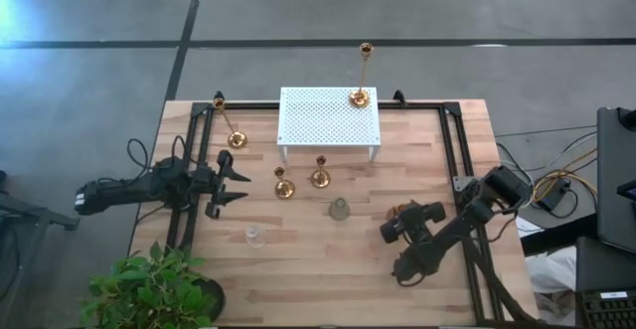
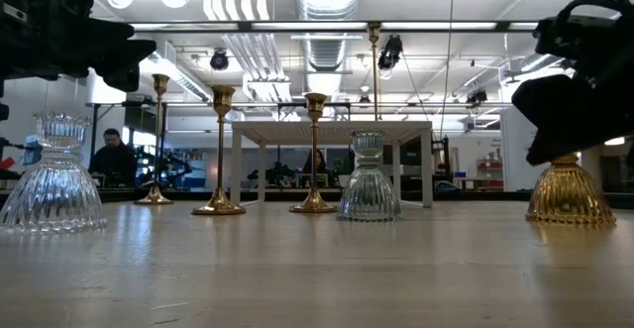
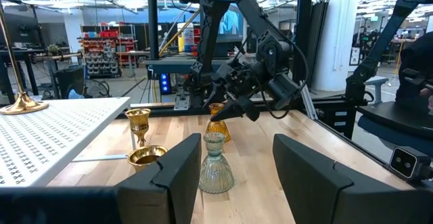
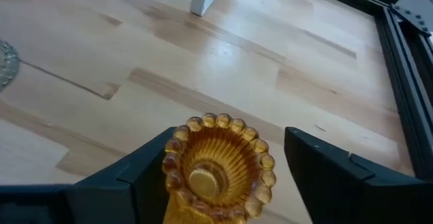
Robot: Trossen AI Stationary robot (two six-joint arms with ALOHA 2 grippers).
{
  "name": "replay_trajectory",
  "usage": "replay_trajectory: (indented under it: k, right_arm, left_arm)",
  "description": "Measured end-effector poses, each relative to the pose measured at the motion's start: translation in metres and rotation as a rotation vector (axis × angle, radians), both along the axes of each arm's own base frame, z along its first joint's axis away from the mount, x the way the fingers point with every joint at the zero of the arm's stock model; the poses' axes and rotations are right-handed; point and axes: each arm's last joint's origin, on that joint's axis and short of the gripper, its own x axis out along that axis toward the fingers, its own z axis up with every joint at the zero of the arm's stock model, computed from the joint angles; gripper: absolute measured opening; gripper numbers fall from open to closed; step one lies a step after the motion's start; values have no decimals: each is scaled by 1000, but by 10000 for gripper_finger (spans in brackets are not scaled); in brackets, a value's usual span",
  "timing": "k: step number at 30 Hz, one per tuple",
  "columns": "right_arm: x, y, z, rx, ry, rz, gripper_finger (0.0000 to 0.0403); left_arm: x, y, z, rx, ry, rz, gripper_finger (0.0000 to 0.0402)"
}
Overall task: Pick & Place candle stick holders
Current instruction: Put the brown glass candle holder on the shelf
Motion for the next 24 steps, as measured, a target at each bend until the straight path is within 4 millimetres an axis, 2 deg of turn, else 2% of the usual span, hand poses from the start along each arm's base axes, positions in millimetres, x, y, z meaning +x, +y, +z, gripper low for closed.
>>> replay_trajectory:
  k: [8,17,24]
  right_arm:
    - [2,2,3,3,-5,8,156]
    - [0,0,11,14,-2,7,155]
    - [-11,-9,50,44,-25,36,155]
  left_arm:
    - [0,0,0,0,0,0,190]
    - [0,0,0,0,0,-1,190]
    - [0,0,0,0,0,-1,190]
